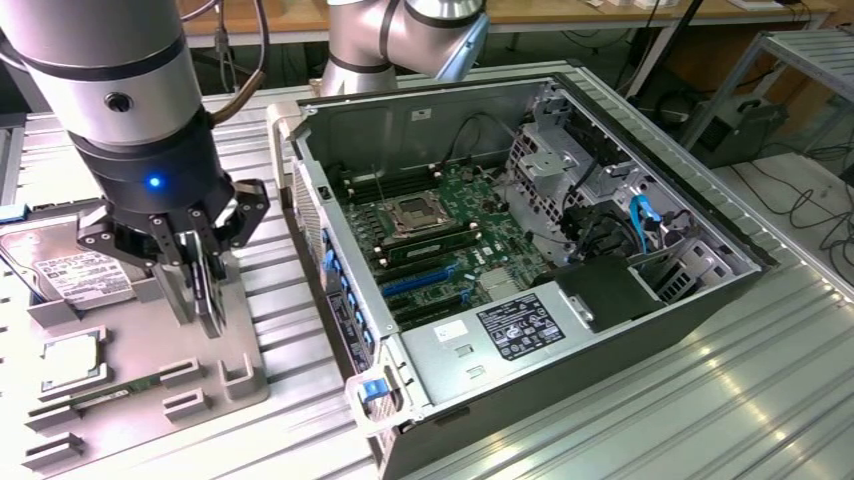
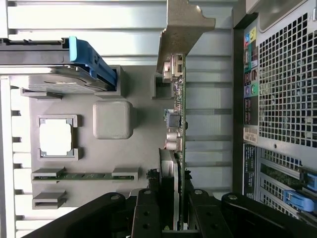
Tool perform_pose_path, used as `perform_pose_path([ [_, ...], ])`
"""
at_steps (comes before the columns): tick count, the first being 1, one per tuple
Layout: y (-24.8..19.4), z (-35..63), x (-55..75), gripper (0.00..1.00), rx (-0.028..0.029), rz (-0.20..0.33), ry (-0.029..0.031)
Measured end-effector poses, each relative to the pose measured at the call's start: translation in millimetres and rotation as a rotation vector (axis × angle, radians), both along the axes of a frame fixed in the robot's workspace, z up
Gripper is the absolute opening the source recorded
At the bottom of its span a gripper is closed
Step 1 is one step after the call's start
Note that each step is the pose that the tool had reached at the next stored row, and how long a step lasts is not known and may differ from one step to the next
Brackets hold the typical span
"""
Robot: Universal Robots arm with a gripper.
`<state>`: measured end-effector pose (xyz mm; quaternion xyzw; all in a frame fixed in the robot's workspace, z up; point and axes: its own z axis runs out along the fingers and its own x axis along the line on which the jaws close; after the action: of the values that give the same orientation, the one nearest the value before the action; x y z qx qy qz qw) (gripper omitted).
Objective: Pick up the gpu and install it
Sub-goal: 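Pick up the gpu and move the gpu toward the slot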
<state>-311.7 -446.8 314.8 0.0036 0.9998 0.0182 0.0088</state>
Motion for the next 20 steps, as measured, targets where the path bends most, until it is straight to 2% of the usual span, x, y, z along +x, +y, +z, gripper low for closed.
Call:
perform_pose_path([
  [2, 0.0, 2.0, 0.0, 0.27, -0.0001, 0.0, 0.0001],
  [3, -0.1, 6.7, 0.0, 0.27, 0.0001, 0.0, 0.0],
  [6, -0.1, 12.2, 0.0, 0.27, 0.0001, 0.0, 0.0],
  [8, -0.1, 36.5, 0.0, 0.27, 0.0001, 0.0, 0.0],
  [9, -0.2, 41.5, 0.0, 0.27, -0.004, 0.0, 0.0],
  [12, -0.1, 53.5, 0.0, 0.27, -0.004, 0.0, 0.0],
  [13, -0.1, 64.5, 0.0, 0.27, -0.0039, 0.0, 0.0],
  [16, -0.1, 86.6, 0.0, 0.27, -0.004, 0.0, -0.0001],
  [20, -0.1, 91.7, 0.0, 0.27, -0.004, 0.0, 0.0],
])
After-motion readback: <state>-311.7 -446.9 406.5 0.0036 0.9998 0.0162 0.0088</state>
